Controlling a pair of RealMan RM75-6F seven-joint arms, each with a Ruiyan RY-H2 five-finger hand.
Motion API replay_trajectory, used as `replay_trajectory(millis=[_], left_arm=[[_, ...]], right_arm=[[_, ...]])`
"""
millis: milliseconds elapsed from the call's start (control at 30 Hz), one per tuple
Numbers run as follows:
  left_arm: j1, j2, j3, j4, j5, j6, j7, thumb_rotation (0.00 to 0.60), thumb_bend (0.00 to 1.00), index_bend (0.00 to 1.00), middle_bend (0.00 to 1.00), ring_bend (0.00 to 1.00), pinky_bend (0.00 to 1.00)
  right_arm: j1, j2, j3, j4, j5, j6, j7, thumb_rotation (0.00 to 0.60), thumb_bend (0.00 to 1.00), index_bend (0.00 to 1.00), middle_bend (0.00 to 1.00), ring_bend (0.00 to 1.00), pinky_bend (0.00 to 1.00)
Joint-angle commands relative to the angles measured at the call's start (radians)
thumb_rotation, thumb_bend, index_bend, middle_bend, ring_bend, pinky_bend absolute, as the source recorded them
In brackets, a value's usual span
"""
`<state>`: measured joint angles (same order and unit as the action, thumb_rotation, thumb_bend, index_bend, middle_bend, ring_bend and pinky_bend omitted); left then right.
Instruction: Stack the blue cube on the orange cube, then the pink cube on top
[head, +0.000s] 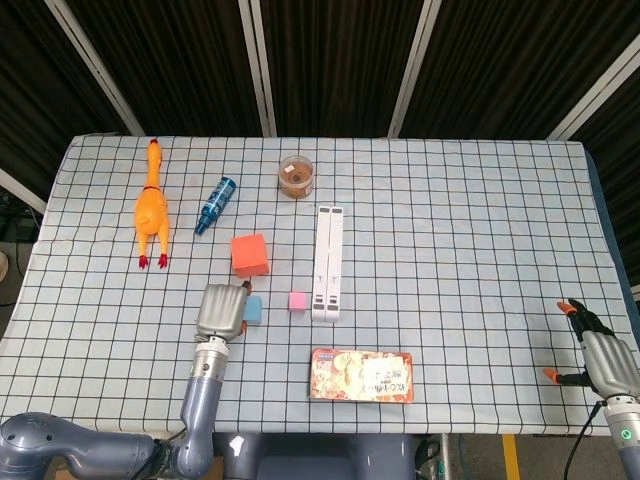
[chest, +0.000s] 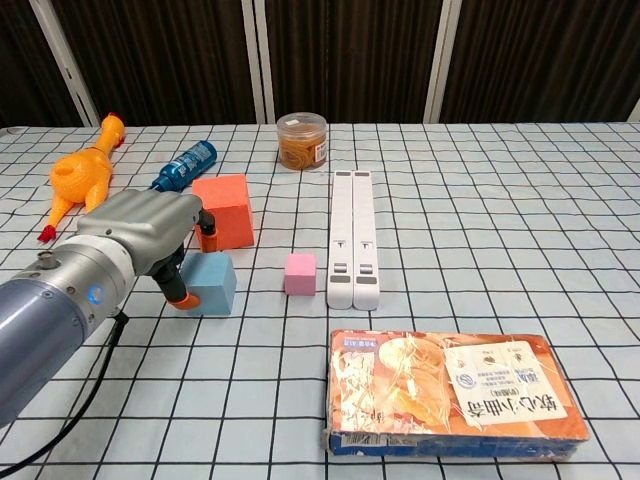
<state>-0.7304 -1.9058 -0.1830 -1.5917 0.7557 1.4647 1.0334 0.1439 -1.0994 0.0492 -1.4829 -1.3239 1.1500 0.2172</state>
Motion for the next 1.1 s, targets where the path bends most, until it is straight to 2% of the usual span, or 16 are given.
replay_trajectory(millis=[33, 200, 333, 533, 767, 967, 1100], left_arm=[[0.002, -0.004, -0.001, 0.006, 0.007, 0.006, 0.003, 0.600, 0.32, 0.47, 1.00, 0.84, 0.85], [0.013, 0.000, -0.005, -0.005, 0.025, 0.014, -0.009, 0.600, 0.40, 0.49, 1.00, 0.84, 0.86], [0.021, 0.015, -0.015, -0.034, 0.030, 0.015, -0.016, 0.600, 0.40, 0.49, 1.00, 0.84, 0.86], [0.035, 0.084, -0.053, -0.167, 0.029, 0.029, -0.021, 0.600, 0.39, 0.48, 1.00, 0.84, 0.86], [0.029, 0.155, -0.172, -0.335, -0.015, 0.143, 0.052, 0.600, 0.38, 0.48, 1.00, 0.84, 0.86], [-0.002, 0.158, -0.283, -0.386, -0.052, 0.244, 0.107, 0.600, 0.38, 0.48, 1.00, 0.85, 0.86], [-0.029, 0.157, -0.334, -0.398, -0.099, 0.253, 0.129, 0.600, 0.38, 0.48, 1.00, 0.85, 0.86]], right_arm=[[-0.002, 0.004, -0.002, -0.004, -0.003, 0.000, 0.009, 0.600, 0.04, 0.12, 0.05, 0.10, 0.21], [0.000, 0.001, -0.003, -0.001, -0.008, 0.000, 0.011, 0.600, 0.04, 0.12, 0.05, 0.10, 0.21], [0.000, 0.002, -0.003, 0.000, -0.008, -0.001, 0.014, 0.600, 0.04, 0.12, 0.05, 0.10, 0.21], [0.000, 0.000, -0.004, -0.001, -0.006, 0.001, 0.003, 0.600, 0.04, 0.12, 0.05, 0.10, 0.21], [0.002, 0.000, -0.005, -0.007, -0.004, -0.002, -0.009, 0.600, 0.04, 0.12, 0.05, 0.10, 0.21], [0.004, -0.001, -0.006, -0.011, -0.001, -0.006, -0.016, 0.600, 0.04, 0.12, 0.05, 0.10, 0.21], [0.004, 0.001, -0.007, -0.014, -0.003, -0.006, -0.016, 0.600, 0.04, 0.12, 0.05, 0.10, 0.21]])
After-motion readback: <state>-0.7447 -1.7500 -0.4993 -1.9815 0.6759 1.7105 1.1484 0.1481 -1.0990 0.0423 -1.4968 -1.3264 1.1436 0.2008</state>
